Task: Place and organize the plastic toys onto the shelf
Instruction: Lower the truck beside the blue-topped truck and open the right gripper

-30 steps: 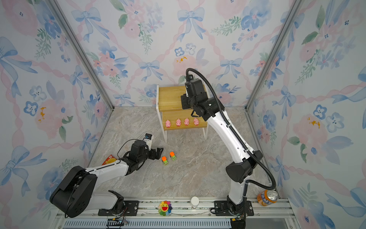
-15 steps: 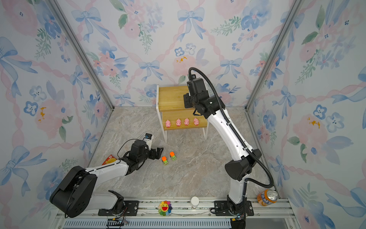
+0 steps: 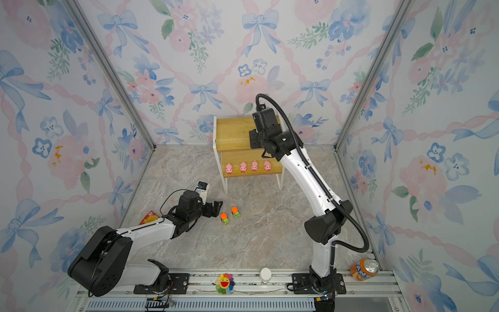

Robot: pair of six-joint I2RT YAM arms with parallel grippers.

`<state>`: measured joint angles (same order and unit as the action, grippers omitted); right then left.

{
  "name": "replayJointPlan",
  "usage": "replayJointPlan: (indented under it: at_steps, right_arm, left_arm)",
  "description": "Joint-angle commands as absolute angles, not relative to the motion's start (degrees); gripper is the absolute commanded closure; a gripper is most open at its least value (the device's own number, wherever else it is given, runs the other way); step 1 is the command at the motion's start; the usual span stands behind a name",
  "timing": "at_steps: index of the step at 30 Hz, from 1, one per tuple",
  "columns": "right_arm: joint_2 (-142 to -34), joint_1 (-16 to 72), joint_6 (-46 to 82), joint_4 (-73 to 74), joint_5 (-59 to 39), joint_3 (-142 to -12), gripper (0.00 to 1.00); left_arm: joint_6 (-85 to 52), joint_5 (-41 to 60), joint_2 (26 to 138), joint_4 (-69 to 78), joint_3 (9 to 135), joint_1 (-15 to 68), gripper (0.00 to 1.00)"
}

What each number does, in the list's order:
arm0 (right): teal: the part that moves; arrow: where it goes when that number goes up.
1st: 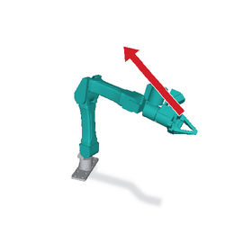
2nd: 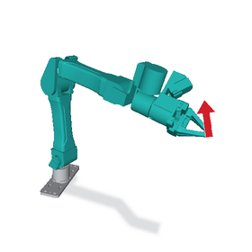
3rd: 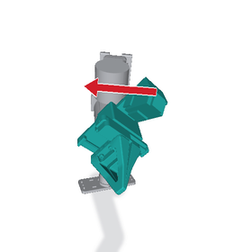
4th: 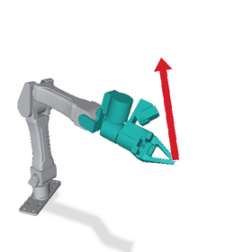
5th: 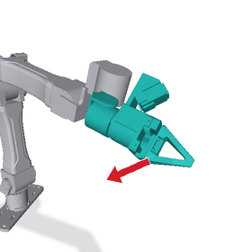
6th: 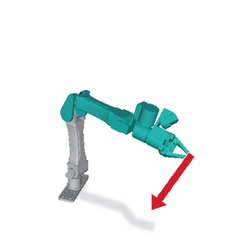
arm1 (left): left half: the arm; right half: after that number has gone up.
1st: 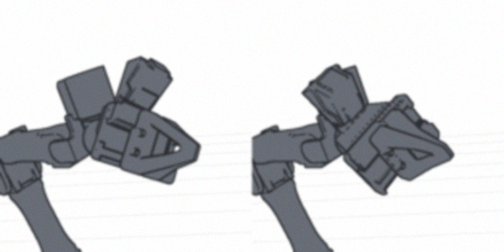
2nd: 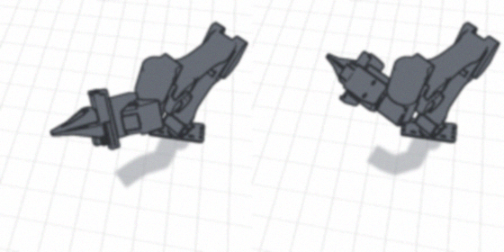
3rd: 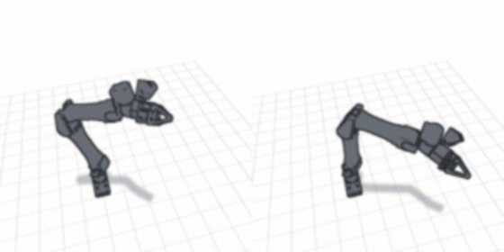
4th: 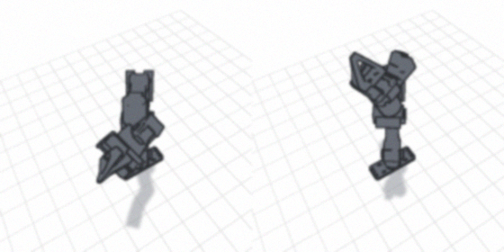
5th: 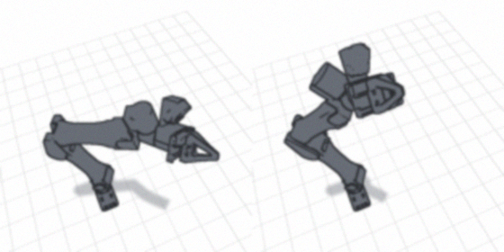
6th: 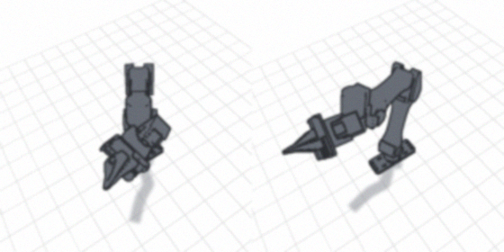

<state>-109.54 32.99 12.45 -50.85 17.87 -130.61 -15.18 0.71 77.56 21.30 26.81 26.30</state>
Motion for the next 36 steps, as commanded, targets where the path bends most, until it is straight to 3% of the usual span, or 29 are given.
replayJointPlan:
  at_steps: [1, 7, 23, 36]
  right_arm:
    - [-110.04, 32.61, 13.54, -52.45, 18.74, -132.36, 0.86]
    - [-109.78, 32.61, 14.14, -52.71, 18.96, -132.27, 0.86]
    - [-108.81, 32.76, 13.48, -51.51, 19.25, -131.09, 0.69]
    - [-107.94, 32.96, 12.15, -50.02, 19.94, -130.29, 0.63]
  left_arm:
    - [-14.24, 0.60, 77.17, 21.95, 27.69, 26.64, 0.02]
    - [-14.25, 0.62, 77.01, 21.91, 27.60, 26.63, 0.02]
    - [-14.15, 0.95, 77.27, 21.91, 27.95, 26.63, 0.02]
    - [-14.24, 0.96, 77.33, 21.89, 28.13, 26.63, 0.02]
